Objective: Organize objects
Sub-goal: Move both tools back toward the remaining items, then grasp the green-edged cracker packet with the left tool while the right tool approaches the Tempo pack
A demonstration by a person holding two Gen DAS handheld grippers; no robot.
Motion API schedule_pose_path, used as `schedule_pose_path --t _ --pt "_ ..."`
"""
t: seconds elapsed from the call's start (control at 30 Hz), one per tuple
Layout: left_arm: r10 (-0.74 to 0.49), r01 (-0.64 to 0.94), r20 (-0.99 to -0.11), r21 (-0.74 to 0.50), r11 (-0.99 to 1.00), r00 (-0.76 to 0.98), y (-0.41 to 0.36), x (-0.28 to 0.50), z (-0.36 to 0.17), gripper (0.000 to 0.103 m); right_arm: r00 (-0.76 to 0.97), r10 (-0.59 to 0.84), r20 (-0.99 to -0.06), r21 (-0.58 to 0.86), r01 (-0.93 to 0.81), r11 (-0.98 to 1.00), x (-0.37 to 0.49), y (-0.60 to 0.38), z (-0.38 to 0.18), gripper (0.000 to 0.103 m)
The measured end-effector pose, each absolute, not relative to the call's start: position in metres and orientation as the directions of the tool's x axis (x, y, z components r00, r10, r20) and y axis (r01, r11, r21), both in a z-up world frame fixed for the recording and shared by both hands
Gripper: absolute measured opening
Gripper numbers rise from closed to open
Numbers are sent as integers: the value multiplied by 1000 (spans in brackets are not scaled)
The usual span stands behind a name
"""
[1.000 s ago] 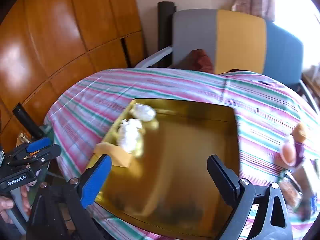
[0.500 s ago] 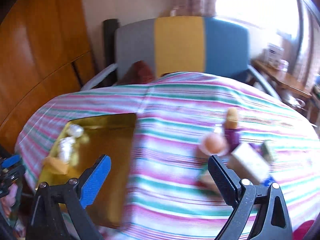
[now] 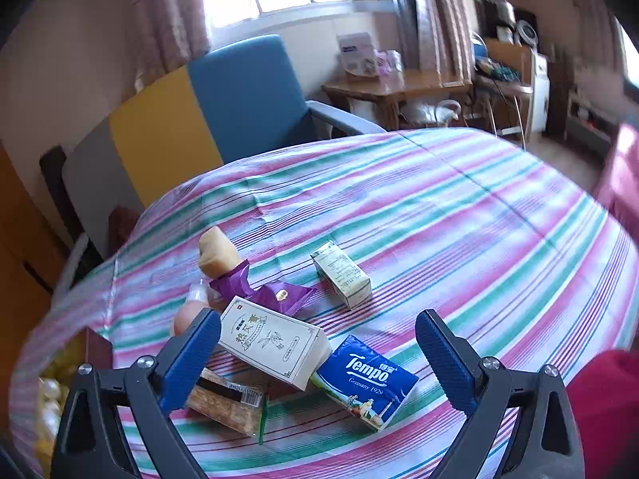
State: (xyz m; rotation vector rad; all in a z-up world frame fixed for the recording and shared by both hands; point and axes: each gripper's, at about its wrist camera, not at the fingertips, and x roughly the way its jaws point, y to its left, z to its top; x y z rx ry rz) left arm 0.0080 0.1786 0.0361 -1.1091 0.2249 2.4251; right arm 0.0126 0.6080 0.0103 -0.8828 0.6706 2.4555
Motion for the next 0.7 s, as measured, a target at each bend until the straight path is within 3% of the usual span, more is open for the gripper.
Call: schedule_pose_path --t 0.2,0.4,0.7 --pt "412 -574 -776 -80 -815 -477 237 3 29 68 -706 196 -680 402 -582 -707 23 628 2 99" --pt "498 -619 -810 -226 -752 -310 294 -16 14 66 -716 163 -679 439 -574 -691 25 629 -2 99" --pt "559 -459 -827 -476 -750 -56 371 -67 -40 62 -734 130 -667 490 -563 -666 27 635 -5 100"
